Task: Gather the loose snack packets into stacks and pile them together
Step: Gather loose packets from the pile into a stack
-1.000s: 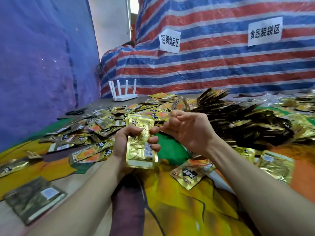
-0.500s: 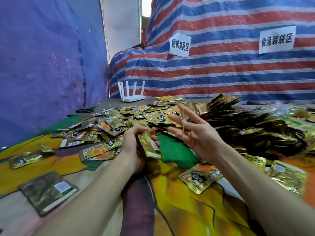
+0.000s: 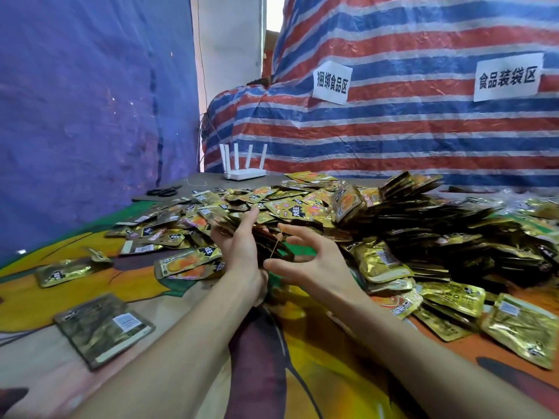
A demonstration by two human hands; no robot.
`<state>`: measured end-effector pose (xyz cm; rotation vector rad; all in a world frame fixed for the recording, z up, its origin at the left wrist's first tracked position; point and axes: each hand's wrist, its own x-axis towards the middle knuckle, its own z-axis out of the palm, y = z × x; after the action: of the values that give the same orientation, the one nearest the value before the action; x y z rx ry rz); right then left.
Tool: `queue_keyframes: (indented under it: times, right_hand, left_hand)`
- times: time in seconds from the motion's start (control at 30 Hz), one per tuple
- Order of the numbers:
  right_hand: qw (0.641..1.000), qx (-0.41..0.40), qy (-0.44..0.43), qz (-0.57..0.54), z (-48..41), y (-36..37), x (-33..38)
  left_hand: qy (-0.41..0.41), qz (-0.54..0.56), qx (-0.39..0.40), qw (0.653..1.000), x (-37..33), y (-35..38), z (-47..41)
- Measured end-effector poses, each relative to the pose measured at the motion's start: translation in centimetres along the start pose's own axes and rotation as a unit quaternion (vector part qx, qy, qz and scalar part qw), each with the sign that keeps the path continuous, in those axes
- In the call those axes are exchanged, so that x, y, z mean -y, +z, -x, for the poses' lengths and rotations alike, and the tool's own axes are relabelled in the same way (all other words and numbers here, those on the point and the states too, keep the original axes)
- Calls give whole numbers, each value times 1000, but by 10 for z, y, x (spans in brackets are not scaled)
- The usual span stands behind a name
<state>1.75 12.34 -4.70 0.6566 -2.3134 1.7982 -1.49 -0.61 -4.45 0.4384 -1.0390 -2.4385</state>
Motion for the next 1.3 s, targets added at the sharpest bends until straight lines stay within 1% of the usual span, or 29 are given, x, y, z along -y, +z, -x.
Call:
queue_keyframes:
  times: [0.13, 0.3, 0.43, 0.5, 0.53, 0.63, 0.67, 0.77, 0.87, 0.93, 1.03, 1.07, 1.1, 1.2, 1.3]
  right_hand:
    - [998, -6, -48, 39, 1, 6, -1]
    - [996, -6, -72, 47, 2, 6, -1]
    - [997, 0, -80, 24, 3, 6, 1]
    - [996, -2, -86, 29, 3, 7, 0]
    - [996, -5, -89, 32, 3, 7, 0]
    - [995, -18, -96, 32, 0, 5, -2]
    - [994, -20, -99, 29, -1, 4, -3]
    - [994, -19, -106, 16, -3, -1, -4]
    - [994, -41, -94, 21, -5, -8, -3]
    - [995, -49, -89, 24, -6, -11, -3]
    - [995, 14, -80, 57, -6, -8, -2]
    - [996, 34, -76, 43, -5, -6, 1]
    - [997, 43, -66, 5, -5, -6, 4]
    - [992, 24, -27, -124, -7, -9, 7]
    - [982, 16, 29, -184, -11, -14, 2]
  left_hand:
    - [-29, -28, -2, 999, 1, 1, 1]
    - [-51, 2, 16, 999, 0, 2, 2]
    - [-21, 17, -10, 1000, -4, 3, 2]
    - [-20, 10, -15, 1000, -5, 3, 2]
    - [-34, 0, 2, 999, -5, 3, 3]
    - [-106, -35, 97, 989, -6, 2, 9]
    - [-112, -42, 121, 985, -5, 3, 11]
    - [-107, -67, 158, 979, -3, 5, 17]
    - [-134, -71, 221, 964, -2, 4, 17]
    - [-142, -73, 238, 958, 0, 3, 15]
    - [-148, -67, 219, 962, 0, 3, 15]
    - [-146, -65, 215, 963, -1, 2, 13]
    - [-146, -63, 213, 964, -2, 1, 12]
    - [-162, -54, 214, 962, -3, -2, 12]
    - [-178, -38, 221, 958, -2, -1, 14]
